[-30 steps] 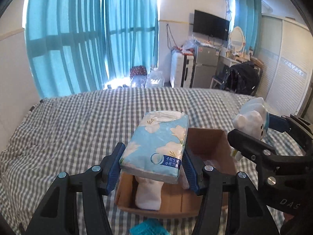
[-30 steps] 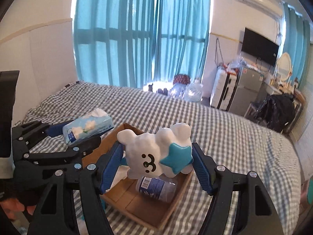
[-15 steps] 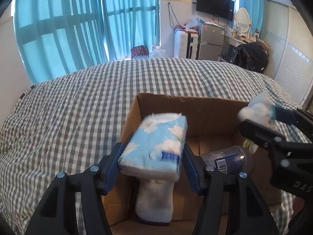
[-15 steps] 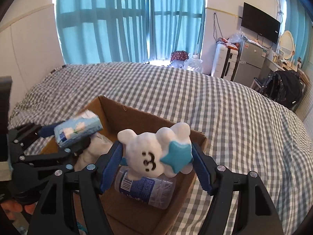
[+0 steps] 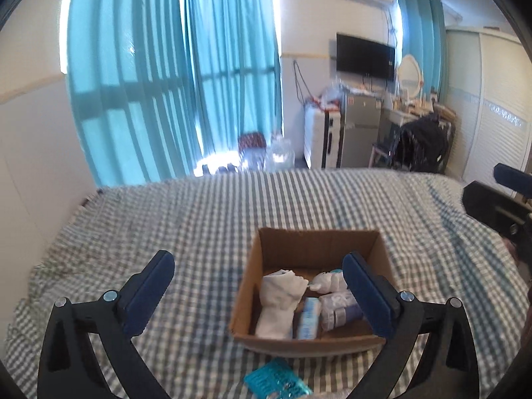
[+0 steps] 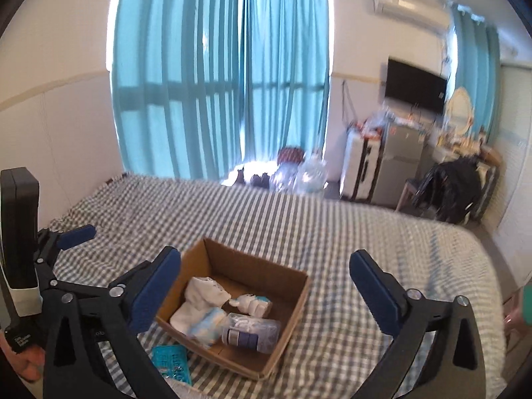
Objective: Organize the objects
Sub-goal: 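Lower the tissue pack and plush toy into the box and release both, then grasp the lace cloth with the left tool while the right grasps the toothpaste tube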
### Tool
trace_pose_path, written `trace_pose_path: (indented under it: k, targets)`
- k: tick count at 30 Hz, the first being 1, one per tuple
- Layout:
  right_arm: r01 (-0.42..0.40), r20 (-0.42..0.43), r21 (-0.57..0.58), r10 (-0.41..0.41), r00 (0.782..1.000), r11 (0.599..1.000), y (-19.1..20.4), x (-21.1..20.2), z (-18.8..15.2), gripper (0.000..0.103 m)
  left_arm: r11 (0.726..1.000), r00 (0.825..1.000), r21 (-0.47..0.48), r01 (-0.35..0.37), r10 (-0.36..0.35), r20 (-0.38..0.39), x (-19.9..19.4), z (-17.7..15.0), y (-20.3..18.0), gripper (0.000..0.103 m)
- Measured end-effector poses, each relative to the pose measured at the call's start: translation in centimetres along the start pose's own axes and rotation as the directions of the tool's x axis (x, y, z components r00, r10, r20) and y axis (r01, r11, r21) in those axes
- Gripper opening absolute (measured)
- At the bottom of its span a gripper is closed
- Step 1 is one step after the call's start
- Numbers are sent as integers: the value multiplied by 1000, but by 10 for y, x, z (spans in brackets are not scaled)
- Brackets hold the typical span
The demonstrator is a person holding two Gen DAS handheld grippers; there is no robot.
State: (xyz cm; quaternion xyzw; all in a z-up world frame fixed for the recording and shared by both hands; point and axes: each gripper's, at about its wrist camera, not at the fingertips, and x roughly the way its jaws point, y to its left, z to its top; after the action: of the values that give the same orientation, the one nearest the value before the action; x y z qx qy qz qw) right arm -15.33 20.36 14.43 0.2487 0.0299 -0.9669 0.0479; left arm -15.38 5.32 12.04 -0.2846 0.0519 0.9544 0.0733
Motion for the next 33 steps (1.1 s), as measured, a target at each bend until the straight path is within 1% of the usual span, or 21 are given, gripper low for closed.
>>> trace_pose_path:
  k: [3,6,9,11,13,15,18,22,25,27,29,31,33]
  targets:
    - [0,34,-14,0,999,1000,11,-43,4,103,1000,1000,-22,-5,6,26,-38,-5,13,103]
    - [4,42,-26,-3,999,1000,24,-75,-2,103,999,1000,-48,-11,12,25,-59,-13,24,103]
    - [-10,44,-31,11,999,999,33,-95,-16,103,997,999,-70,-21,22,26,-76,-30,33,103]
    - [-21,34,-40,22,999,999,42,-102,-29,103,996,999,-84,-40,43,26,-82,-44,39,103]
    - [-11,29,-52,12,1000,999,48,-104,-43,103,993,998,-97,-63,65,23,-84,-58,43,103]
    - [-3,23,-60,4,1000,998,53,-100,-59,103,990,996,-113,-81,83,12,-82,-73,48,103]
    - [-25,-10,-69,24,1000,997,58,-86,-89,103,984,994,-140,-109,108,-11,-73,-101,51,103]
    - [-65,-99,-60,59,993,996,63,-51,-138,103,977,990,-162,-138,130,-54,-53,-141,52,103]
    - [-58,-165,-75,45,985,996,65,-25,-169,103,975,987,-177,-132,112,-117,-31,-176,49,103]
    - [-59,-223,-82,39,974,995,66,-3,-193,103,975,979,-180,-129,96,-178,-12,-198,44,103]
    - [-70,-279,-80,45,959,994,67,17,-212,103,981,966,-152,-122,83,-245,7,-218,37,103]
    - [-81,-314,-83,51,948,993,69,31,-225,103,983,952,-108,-150,114,-283,18,-230,32,103]
    - [-99,-330,-84,66,942,992,72,40,-232,103,982,941,-63,-176,149,-303,26,-237,29,103]
